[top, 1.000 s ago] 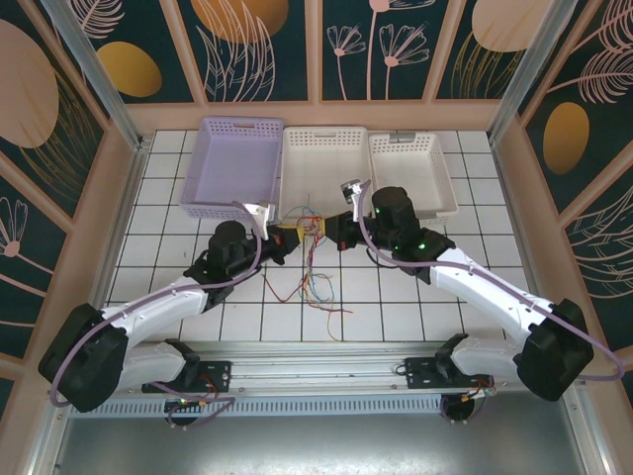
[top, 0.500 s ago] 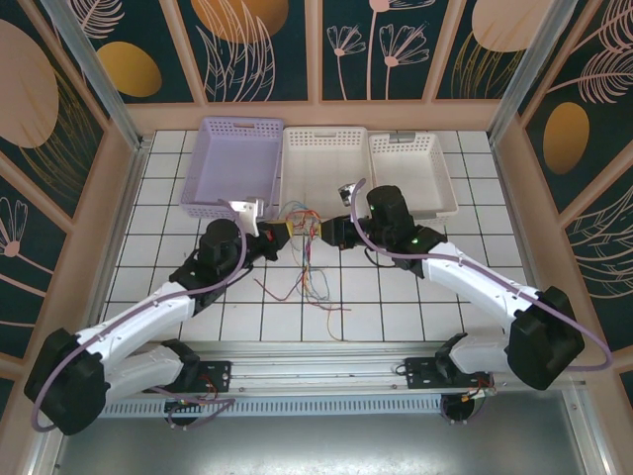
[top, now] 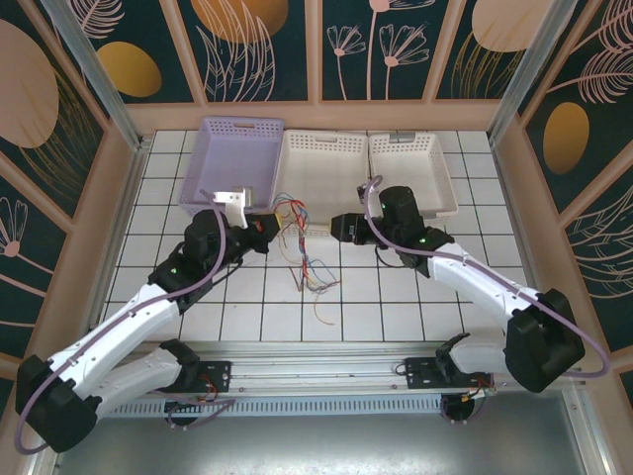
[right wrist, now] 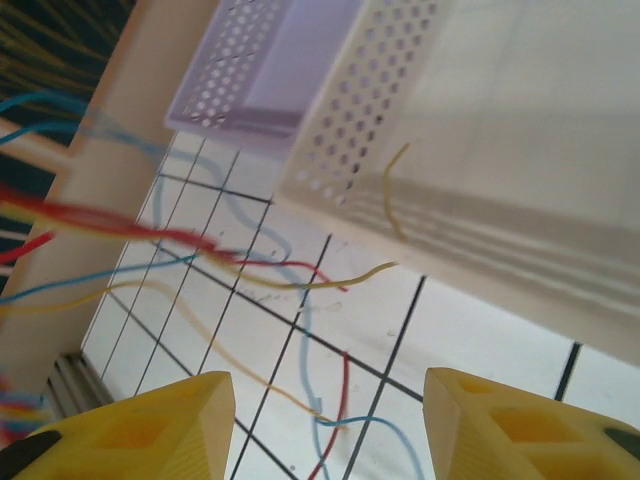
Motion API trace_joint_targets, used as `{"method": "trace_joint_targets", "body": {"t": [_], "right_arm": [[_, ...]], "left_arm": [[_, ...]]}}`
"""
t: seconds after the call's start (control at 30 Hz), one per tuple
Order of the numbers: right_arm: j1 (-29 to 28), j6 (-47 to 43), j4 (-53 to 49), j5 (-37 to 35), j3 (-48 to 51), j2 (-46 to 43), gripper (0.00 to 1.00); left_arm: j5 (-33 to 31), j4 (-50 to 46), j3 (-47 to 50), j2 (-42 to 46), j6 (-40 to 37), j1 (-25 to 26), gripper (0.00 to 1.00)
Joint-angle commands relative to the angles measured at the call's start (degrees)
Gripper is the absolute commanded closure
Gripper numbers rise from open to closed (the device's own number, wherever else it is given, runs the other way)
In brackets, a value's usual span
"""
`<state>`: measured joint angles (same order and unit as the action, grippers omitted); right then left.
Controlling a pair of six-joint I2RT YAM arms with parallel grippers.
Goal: Untangle the cables
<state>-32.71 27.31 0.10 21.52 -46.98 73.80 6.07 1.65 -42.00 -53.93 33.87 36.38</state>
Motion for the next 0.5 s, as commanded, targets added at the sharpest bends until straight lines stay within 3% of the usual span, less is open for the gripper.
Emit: {"method": "trace_joint_targets", "body": {"t": [0.0, 0.47], "right_arm": [[0.40, 5.48, 3.48, 1.86, 2.57, 4.54, 0.46], [-5.17, 14.15, 12.11, -0.94, 0.52, 20.30, 0.35]], "left_arm": [[2.90, -2.15, -1.81, 3.47, -1.21, -0.17, 1.00], [6.65, -2.47, 1.66, 6.47, 1.41, -0.16, 1.00]]}}
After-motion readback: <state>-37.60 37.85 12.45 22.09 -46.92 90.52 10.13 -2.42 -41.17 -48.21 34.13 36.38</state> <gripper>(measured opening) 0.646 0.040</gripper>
